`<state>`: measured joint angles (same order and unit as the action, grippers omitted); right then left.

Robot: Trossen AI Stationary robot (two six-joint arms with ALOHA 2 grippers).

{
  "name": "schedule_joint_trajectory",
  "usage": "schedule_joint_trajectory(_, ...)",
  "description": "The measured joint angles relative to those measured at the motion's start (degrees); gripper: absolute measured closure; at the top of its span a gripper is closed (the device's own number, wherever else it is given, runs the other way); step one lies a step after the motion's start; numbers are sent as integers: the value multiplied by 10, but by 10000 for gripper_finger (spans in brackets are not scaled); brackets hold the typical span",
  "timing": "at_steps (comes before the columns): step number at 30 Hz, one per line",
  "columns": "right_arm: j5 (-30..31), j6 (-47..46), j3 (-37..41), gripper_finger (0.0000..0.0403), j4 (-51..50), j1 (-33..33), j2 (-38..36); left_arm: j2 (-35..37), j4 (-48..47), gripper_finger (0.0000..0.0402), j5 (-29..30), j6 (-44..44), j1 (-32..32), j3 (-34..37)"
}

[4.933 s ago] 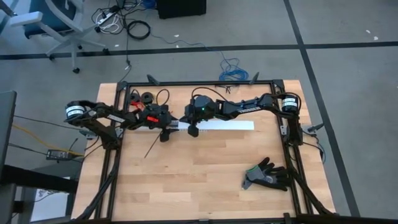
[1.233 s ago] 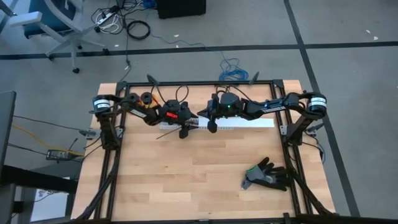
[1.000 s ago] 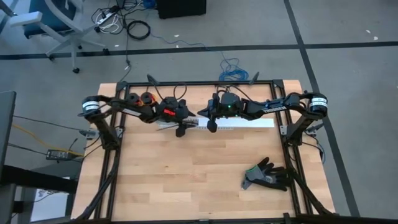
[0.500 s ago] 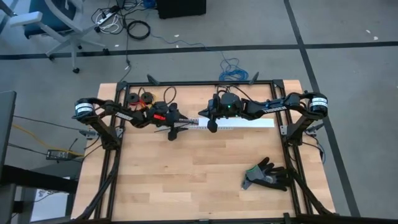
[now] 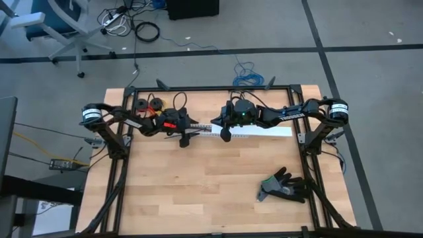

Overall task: Ziptie cables
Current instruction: Close the white cable duct

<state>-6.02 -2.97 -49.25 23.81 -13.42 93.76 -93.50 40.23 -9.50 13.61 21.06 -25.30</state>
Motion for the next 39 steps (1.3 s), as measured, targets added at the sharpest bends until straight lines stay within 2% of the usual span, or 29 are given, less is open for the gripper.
schedule_joint_trajectory(9,0,0,0,403,-2,9,0,-68,14,126,-3,-2,0,-44)
schedule_joint_trajectory(18,0,0,0,403,-21,14,0,-78,0,126,-2,-3,0,-75)
schedule_joint_trajectory(22,0,0,0,403,-22,14,0,-91,4,126,-25,-6,1,-83)
schedule_joint_trajectory(26,0,1,0,403,-29,14,0,-101,6,125,-28,-35,1,-91)
schedule_joint_trajectory(33,0,1,0,403,-37,14,0,-101,-27,99,-28,-37,1,-104)
schedule_joint_trajectory(39,0,2,0,403,-44,14,0,-101,-6,72,-28,-21,1,-107)
